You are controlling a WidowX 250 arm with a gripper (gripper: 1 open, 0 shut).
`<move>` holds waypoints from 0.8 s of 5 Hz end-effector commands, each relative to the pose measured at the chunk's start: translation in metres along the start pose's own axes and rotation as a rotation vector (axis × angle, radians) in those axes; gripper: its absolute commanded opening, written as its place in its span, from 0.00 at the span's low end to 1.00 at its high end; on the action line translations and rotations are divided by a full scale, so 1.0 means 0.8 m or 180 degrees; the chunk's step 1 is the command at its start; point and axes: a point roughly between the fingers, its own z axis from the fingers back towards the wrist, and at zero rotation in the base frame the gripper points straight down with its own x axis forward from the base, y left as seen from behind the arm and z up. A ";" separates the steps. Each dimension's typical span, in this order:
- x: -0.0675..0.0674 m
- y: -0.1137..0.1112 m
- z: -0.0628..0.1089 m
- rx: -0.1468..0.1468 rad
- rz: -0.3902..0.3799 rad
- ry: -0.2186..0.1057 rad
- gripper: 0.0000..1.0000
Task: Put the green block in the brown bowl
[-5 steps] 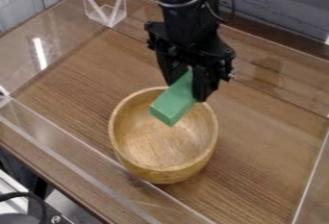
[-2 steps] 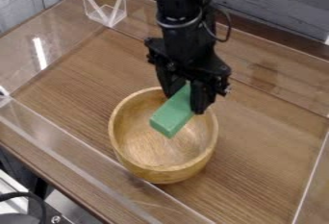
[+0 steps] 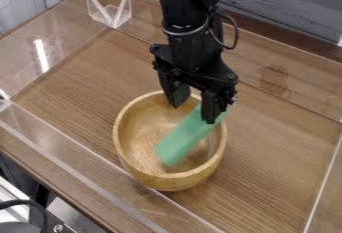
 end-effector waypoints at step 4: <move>0.016 0.008 0.015 -0.0103 0.0004 -0.0059 1.00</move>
